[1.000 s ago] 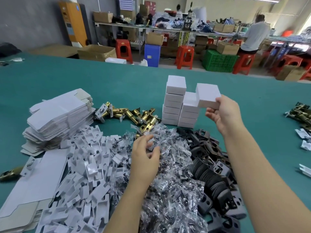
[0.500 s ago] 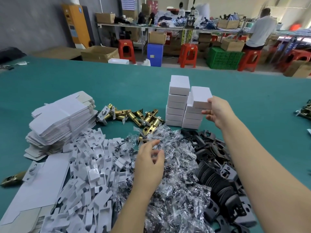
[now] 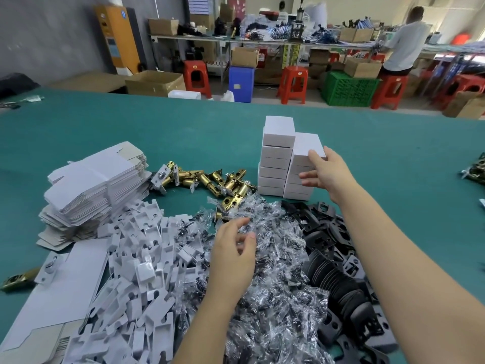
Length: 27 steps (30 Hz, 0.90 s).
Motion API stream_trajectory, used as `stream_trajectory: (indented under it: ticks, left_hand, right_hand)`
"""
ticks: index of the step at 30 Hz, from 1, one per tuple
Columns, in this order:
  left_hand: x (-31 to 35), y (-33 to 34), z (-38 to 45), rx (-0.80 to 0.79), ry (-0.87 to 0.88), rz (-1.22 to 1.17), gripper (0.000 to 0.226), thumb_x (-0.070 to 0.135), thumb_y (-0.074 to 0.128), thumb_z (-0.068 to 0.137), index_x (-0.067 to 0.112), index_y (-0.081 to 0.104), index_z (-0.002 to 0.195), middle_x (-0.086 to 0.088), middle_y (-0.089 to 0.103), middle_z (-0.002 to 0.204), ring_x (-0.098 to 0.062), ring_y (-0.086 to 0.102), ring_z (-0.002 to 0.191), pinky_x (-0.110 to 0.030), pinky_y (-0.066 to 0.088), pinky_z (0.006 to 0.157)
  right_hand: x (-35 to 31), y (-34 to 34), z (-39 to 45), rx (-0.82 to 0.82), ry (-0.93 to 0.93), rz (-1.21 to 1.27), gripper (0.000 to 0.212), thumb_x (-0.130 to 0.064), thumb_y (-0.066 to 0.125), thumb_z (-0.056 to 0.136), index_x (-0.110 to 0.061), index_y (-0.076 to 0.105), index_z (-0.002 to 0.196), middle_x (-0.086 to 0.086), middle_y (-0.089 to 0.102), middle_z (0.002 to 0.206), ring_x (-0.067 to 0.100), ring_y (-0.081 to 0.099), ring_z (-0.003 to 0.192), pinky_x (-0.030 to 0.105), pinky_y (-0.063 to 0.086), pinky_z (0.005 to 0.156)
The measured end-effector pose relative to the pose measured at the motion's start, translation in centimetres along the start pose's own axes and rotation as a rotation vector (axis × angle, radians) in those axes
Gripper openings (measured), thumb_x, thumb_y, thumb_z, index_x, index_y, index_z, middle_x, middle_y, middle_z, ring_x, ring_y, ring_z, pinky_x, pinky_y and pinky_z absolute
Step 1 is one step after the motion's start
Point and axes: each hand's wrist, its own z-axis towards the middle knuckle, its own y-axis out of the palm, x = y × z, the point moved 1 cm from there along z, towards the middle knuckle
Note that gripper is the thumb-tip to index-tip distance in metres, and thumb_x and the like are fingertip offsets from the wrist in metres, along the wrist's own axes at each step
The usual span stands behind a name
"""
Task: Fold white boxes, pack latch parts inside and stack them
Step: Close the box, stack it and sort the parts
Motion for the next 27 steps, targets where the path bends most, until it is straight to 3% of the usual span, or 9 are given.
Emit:
stream_trajectory:
  ticks: [2,6,10,14,17,20,22,24,27]
  left_hand:
    - [-0.1,0.0,0.0,0.001,0.002,0.005,0.030,0.029,0.056,0.102,0.043,0.052,0.129,0.023,0.049,0.119,0.002,0.059,0.098,0.002,0.045,0.069]
    - [-0.4,0.1,0.1,0.004,0.004,0.022,0.032,0.032,0.056,0.102,0.042,0.053,0.132,0.022,0.049,0.120,0.007,0.058,0.096,0.002,0.045,0.070]
    - [-0.6,0.1,0.3,0.007,0.015,0.033,0.031,0.031,0.057,0.102,0.041,0.053,0.131,0.021,0.049,0.121,0.015,0.054,0.098,0.003,0.044,0.071]
    - [-0.7,0.2,0.4,0.006,0.037,0.046,0.030,0.028,0.058,0.102,0.040,0.053,0.130,0.025,0.044,0.120,0.023,0.047,0.100,0.006,0.041,0.071]
    - [-0.9,0.3,0.5,0.002,0.039,0.065,0.033,0.027,0.058,0.102,0.037,0.053,0.134,0.021,0.045,0.122,0.024,0.047,0.100,0.005,0.043,0.069]
    - [-1.1,0.4,0.5,-0.004,0.043,0.070,0.035,0.028,0.058,0.102,0.036,0.053,0.136,0.018,0.046,0.125,0.024,0.048,0.100,0.003,0.044,0.069]
    - [-1.1,0.4,0.5,-0.009,0.039,0.057,0.037,0.028,0.058,0.102,0.036,0.053,0.137,0.021,0.047,0.122,0.018,0.053,0.099,0.001,0.046,0.068]
    - [-0.9,0.4,0.5,-0.015,0.038,0.071,0.037,0.027,0.058,0.102,0.036,0.053,0.137,0.024,0.047,0.116,0.009,0.058,0.095,-0.003,0.049,0.068]
    - [-0.7,0.4,0.4,-0.020,0.059,0.150,0.036,0.025,0.058,0.102,0.031,0.055,0.137,0.022,0.049,0.114,0.005,0.059,0.093,-0.008,0.050,0.069]
  right_hand:
    - [0.4,0.0,-0.5,-0.027,-0.068,-0.078,0.066,-0.023,0.061,0.103,-0.026,0.025,0.159,0.002,0.057,0.124,0.019,0.073,0.071,0.029,0.061,0.057]
    - [0.8,-0.1,-0.7,0.016,-0.166,-0.216,0.055,-0.015,0.062,0.102,-0.026,0.038,0.149,0.000,0.064,0.111,0.022,0.073,0.068,0.039,0.065,0.067]
    - [0.7,-0.1,-0.3,0.076,-0.186,-0.280,0.052,-0.018,0.063,0.101,-0.025,0.042,0.148,-0.008,0.063,0.103,0.013,0.071,0.061,0.034,0.064,0.065]
    - [1.2,-0.1,-0.2,0.106,-0.170,-0.282,0.057,-0.018,0.067,0.099,-0.022,0.041,0.150,0.000,0.064,0.115,0.013,0.068,0.057,0.032,0.063,0.061]
    - [1.2,0.0,-0.6,0.141,-0.142,-0.270,0.079,-0.019,0.072,0.096,-0.021,0.025,0.159,0.008,0.047,0.150,0.023,0.071,0.073,0.035,0.062,0.064]
    - [1.2,0.0,-2.4,0.236,-0.144,-0.333,0.092,-0.027,0.076,0.093,-0.020,0.016,0.162,0.010,0.036,0.158,0.037,0.064,0.116,0.047,0.057,0.093]
    - [1.5,0.3,-5.1,0.291,-0.174,-0.384,0.090,-0.031,0.073,0.093,-0.018,0.017,0.162,0.011,0.041,0.154,0.034,0.053,0.131,0.046,0.045,0.108]
    - [2.1,0.7,-9.0,0.251,-0.215,-0.469,0.081,-0.034,0.070,0.094,-0.019,0.025,0.159,0.005,0.051,0.147,0.026,0.058,0.122,0.041,0.045,0.101]
    - [4.3,1.3,-15.4,0.065,-0.314,-0.744,0.051,-0.040,0.064,0.097,-0.024,0.054,0.144,-0.005,0.066,0.131,0.012,0.064,0.106,0.037,0.053,0.093]
